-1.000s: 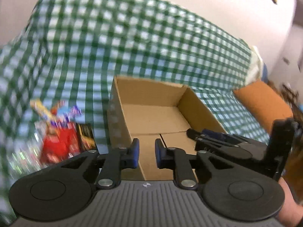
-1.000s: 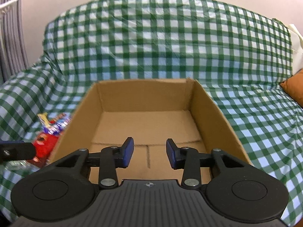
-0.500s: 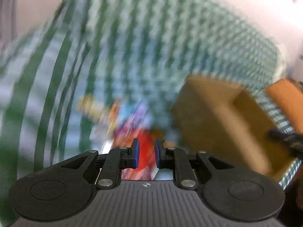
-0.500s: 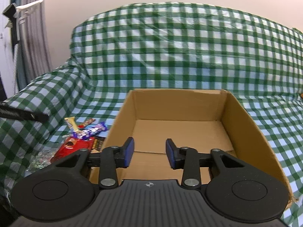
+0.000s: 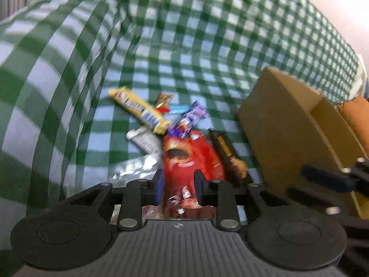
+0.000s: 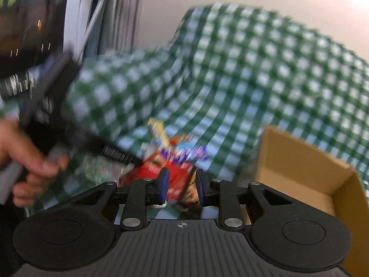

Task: Organize snacks
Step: 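Move both tools down to the snack pile beside the box, then grasp the red coffee pouch with the left tool while the right tool grasps the dark biscuit bar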

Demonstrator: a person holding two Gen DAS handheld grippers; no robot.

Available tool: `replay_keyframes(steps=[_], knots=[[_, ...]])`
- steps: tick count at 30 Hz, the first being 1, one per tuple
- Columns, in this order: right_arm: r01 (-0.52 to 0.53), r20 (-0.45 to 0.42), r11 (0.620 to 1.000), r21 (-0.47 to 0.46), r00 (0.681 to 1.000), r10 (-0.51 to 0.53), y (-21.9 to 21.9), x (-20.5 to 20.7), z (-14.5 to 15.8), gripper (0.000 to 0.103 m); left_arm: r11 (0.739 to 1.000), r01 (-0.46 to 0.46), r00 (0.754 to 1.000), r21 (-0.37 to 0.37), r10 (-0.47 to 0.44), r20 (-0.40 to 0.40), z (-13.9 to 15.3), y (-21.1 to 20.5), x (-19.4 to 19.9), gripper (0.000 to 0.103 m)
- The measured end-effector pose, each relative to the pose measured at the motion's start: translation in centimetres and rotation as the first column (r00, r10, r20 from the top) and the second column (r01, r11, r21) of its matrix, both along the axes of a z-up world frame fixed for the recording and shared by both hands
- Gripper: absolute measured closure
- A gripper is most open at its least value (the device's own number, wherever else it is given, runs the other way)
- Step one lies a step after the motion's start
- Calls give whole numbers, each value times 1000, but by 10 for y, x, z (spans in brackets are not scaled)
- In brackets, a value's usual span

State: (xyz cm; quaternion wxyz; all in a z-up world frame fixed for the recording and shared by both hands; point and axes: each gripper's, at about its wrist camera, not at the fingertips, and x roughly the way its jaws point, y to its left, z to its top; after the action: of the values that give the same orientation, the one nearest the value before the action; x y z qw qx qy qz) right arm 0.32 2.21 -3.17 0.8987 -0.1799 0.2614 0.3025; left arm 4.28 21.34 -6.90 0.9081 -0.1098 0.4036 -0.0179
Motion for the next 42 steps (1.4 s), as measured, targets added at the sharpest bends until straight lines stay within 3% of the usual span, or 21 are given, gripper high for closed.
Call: replay_keyframes(steps=[6, 12, 14, 17, 18, 20, 24, 26, 28, 29, 32, 42], knots=[[89, -8, 991, -98, 996, -90, 26, 15, -39, 64, 998, -23, 1000, -50, 23, -1, -10, 12, 2, 69], [162, 96, 965, -204, 985, -145, 55, 17, -65, 56, 999, 9, 1000, -40, -9, 14, -15, -2, 12, 39], [190, 89, 960, -207, 981, -175, 56, 22, -72, 56, 999, 29, 999, -26, -29, 14, -17, -9, 15, 29], [220, 61, 948, -230, 975, -212, 55, 34, -84, 57, 998, 59, 998, 13, -59, -3, -23, -19, 21, 24], [228, 48, 944, -239, 974, -223, 54, 37, -88, 57, 997, 67, 998, 29, -67, -7, -24, -23, 22, 23], [226, 11, 946, -234, 973, -229, 53, 44, -93, 70, 994, 87, 996, 66, -86, -18, -28, -30, 25, 21], [222, 31, 952, -210, 975, -220, 50, 41, -91, 82, 980, 124, 992, 153, -120, -35, -34, -43, 28, 21], [213, 27, 957, -198, 977, -212, 47, 38, -89, 85, 975, 124, 992, 187, -118, -42, -33, -46, 29, 37], [209, 24, 959, -192, 978, -208, 44, 34, -85, 88, 973, 120, 993, 199, -113, -46, -32, -44, 28, 44], [205, 19, 960, -190, 979, -205, 42, 30, -81, 88, 972, 114, 993, 205, -107, -44, -30, -42, 27, 65], [185, -24, 968, -172, 981, -191, 37, 26, -71, 88, 982, 83, 996, 168, -78, -35, -20, -30, 23, 90], [58, -172, 990, -125, 982, -79, 20, -22, -25, 89, 986, 31, 1000, 161, -31, -5, 26, -14, -15, 99]])
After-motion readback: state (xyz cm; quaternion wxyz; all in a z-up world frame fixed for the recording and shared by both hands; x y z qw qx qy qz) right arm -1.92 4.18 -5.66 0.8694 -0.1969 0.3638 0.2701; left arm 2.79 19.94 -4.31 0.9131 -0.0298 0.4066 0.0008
